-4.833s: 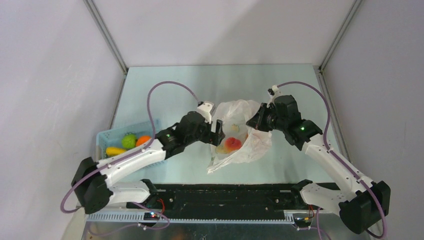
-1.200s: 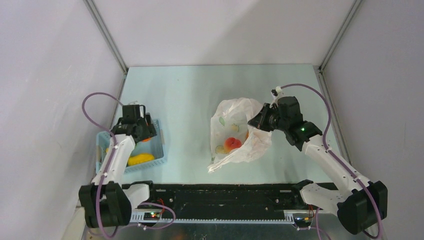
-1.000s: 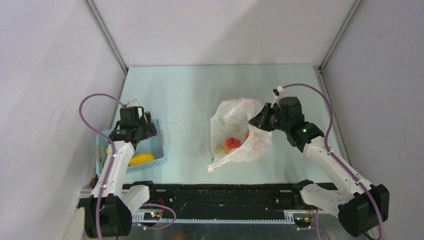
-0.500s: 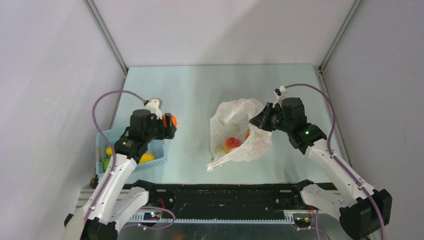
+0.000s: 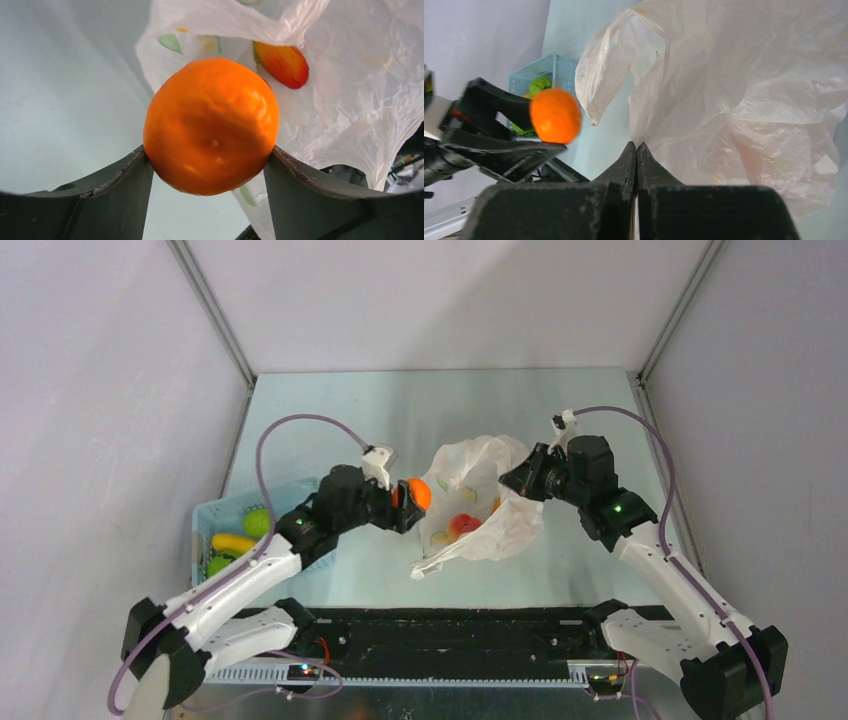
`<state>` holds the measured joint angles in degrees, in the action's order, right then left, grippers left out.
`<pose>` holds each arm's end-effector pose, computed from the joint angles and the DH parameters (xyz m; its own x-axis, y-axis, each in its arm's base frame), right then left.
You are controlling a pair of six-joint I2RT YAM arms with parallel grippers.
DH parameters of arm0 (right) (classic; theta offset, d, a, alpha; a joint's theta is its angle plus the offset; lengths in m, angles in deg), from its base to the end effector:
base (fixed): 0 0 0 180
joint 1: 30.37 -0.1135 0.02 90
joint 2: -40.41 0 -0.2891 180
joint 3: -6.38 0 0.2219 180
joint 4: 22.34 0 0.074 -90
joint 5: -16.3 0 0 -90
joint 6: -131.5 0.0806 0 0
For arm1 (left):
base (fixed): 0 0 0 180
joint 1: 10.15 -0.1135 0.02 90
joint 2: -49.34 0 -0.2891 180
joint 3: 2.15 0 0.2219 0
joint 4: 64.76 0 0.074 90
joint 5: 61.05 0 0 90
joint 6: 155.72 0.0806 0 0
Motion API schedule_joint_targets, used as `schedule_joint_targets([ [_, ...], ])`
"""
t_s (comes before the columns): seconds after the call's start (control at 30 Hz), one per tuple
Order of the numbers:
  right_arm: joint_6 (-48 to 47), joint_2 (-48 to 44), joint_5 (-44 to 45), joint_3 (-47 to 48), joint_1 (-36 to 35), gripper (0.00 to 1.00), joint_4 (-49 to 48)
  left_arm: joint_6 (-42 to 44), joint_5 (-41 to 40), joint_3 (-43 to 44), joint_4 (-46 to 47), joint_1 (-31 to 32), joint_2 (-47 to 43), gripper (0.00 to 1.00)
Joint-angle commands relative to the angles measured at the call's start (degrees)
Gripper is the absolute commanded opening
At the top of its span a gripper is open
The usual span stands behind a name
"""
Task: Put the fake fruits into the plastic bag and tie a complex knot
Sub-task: Pick up the fake fruit from the bin.
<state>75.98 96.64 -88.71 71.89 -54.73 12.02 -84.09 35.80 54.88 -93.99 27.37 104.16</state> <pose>0.1880 0.1080 0.3252 -0.6648 0.2992 -0.6845 -0.2859 0.7445 0.6032 0.1626 -0.1370 0.2884 -0.5591 0.0348 -0.8284 0.5403 0.7731 -0.3322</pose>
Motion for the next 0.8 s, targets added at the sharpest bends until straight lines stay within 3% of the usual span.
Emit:
schedule_joint_targets([
  [0.0,-1.07,-1.38,-0.56,0.19,0.09,0.0,-2.41,-4.39,2.07,-1.81,9.46,3.11,4.5,0.61],
  [0.5,-1.81,-1.85,-0.28,0.06,-0.54,0.0,-2.48,-4.89,5.42,2.42,18.58,10.04,21.42,0.61],
  [0.77,-1.98,-2.57,0.02,-0.53,-1.04,0.0,-3.33,-6.26,-2.74,7.38,22.1,10.52,24.82,0.61],
])
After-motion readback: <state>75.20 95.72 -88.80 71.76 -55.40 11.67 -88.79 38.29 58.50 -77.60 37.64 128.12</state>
